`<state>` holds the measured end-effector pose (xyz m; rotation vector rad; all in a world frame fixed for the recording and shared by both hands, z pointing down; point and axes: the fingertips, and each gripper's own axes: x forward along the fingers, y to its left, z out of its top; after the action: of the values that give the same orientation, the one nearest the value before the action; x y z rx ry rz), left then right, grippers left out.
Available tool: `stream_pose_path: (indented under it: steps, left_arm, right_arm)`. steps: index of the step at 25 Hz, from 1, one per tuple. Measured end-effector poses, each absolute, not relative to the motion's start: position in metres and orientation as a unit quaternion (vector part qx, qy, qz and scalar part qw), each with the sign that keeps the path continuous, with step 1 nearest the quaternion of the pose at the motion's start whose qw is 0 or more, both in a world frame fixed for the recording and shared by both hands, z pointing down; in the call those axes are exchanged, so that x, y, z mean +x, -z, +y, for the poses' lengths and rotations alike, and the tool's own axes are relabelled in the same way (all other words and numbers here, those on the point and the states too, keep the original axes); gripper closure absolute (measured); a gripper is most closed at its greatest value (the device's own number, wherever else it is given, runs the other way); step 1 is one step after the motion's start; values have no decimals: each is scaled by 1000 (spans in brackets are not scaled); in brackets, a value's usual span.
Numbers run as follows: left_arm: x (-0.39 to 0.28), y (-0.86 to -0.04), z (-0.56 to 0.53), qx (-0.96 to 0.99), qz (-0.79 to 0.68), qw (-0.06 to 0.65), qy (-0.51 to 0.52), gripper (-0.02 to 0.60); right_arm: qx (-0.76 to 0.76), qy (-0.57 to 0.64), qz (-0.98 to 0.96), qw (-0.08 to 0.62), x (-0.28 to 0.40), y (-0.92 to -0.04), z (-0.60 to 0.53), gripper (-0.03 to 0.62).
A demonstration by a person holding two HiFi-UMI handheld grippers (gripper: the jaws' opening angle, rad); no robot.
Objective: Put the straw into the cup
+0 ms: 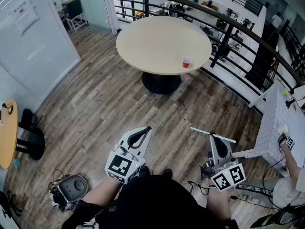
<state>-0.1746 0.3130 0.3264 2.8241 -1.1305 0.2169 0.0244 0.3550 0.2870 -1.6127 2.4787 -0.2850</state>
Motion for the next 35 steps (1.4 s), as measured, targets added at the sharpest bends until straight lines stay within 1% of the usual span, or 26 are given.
stream_pose_path:
  steps: [12,20,27,35]
  left_arm:
    - [-148,-330,311,925,-370,48,-76,575]
    - [-112,-337,320,921,-377,45,-83,575]
    - [-80,-342,326,920,-379,36,-90,575]
    - [-62,-344,307,920,-380,32,-90,575]
  right_arm:
    - [-525,82,842,89,43,-287,359,557]
    - [-521,93,841,115,84,-289,372,557]
    - [-517,97,842,122,117,-297,379,557]
    - [-521,109,837,127,142,-302,363,557]
